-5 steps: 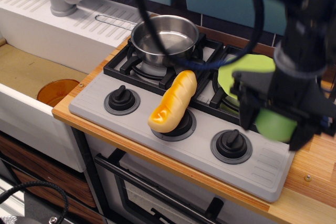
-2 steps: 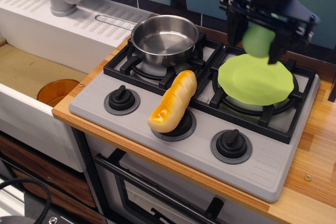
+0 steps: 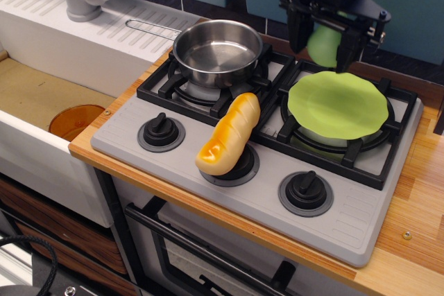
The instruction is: Put pear on plate and bread in pot or pan on stove
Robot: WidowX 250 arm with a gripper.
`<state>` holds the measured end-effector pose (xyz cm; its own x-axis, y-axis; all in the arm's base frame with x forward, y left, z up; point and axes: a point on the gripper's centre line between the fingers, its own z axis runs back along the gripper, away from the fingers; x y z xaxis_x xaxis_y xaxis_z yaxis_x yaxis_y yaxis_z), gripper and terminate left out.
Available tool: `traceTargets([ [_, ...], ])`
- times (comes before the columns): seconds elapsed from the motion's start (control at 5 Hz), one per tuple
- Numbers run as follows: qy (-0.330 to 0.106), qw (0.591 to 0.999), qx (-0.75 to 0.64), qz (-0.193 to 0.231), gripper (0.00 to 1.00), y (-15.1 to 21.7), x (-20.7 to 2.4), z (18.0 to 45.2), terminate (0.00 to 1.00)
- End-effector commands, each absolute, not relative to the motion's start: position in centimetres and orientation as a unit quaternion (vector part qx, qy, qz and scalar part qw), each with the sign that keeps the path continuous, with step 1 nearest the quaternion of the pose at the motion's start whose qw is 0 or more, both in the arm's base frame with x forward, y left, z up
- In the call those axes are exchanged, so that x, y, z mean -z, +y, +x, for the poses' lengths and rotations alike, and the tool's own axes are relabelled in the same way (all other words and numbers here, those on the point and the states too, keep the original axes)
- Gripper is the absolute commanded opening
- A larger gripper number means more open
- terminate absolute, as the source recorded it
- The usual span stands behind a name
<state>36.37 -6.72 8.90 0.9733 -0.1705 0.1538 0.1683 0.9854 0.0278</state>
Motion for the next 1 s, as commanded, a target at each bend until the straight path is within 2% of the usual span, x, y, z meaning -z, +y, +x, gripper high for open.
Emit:
traceTargets([
  [0.0,-0.107,0.992,0.064,-0.006,0.00,-8.4,-8.0,35.7,0.00],
  [0.2,-0.112,0.992,0.058,-0.006,0.00,-9.0,-7.7,34.9,0.00],
  [0.4,-0.111,0.992,0.058,-0.001,1.00,-9.2,-8.1,34.3,0.00],
  [0.8,-0.098,0.994,0.055,0.006,1.00,-9.7,-10.0,33.5,0.00],
])
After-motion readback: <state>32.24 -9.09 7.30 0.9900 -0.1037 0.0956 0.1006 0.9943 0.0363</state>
